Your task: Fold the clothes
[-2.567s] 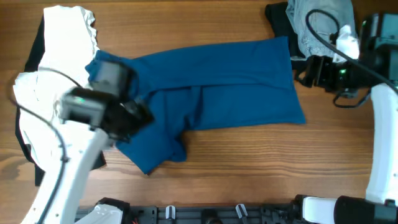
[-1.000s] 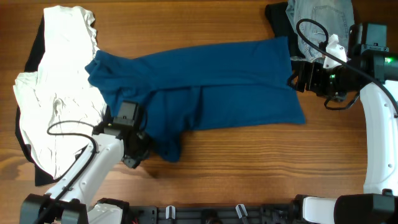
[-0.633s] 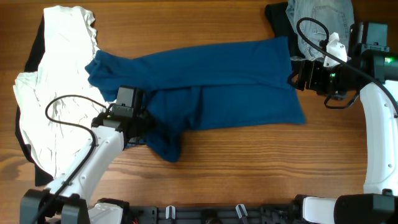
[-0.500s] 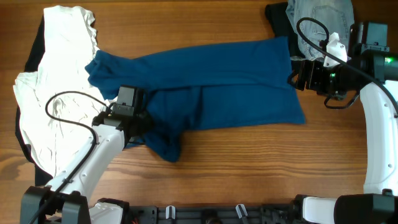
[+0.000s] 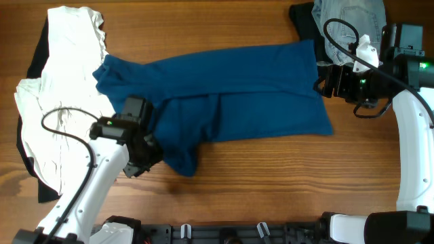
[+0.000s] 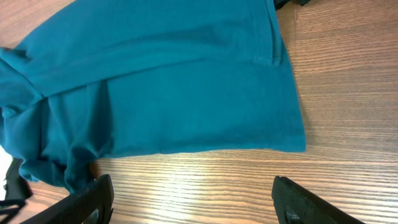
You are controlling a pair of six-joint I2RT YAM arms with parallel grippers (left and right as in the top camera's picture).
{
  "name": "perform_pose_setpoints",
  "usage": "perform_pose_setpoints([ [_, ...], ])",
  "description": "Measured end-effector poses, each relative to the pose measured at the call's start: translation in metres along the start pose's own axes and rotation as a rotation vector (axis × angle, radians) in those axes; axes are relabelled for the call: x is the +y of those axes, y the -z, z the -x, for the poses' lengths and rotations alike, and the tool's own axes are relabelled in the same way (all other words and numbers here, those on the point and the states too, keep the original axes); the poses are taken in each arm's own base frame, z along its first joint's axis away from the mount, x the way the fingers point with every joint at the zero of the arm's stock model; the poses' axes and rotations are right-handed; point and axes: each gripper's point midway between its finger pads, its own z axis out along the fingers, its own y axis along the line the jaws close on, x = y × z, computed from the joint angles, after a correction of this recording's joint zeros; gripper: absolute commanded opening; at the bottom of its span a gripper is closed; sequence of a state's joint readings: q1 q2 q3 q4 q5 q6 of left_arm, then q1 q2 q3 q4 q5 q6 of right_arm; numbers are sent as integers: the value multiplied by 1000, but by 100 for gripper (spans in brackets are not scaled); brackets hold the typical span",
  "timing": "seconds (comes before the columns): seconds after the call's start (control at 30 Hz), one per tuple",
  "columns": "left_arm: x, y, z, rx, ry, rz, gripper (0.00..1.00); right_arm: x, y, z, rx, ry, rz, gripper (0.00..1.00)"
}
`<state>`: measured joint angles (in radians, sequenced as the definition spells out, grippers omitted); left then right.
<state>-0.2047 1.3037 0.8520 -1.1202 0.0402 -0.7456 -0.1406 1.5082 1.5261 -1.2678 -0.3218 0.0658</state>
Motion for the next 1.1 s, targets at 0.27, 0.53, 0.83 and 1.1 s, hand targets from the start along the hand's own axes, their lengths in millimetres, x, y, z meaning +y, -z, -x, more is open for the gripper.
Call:
perform_pose_setpoints([
  [0.27, -15, -44, -10, 56, 19, -111, 50, 0, 0, 0, 0, 12, 0, 83],
  [0.53, -35, -75, 7, 72, 20, -113, 51, 0, 0, -2, 7, 20, 0, 83],
  [0.83, -45, -80, 12, 89, 20, -123, 4, 0, 0, -2, 7, 24, 0, 83],
  [1.1, -15, -71, -10, 187, 9, 20, 4, 0, 0, -6, 26, 18, -1, 82],
])
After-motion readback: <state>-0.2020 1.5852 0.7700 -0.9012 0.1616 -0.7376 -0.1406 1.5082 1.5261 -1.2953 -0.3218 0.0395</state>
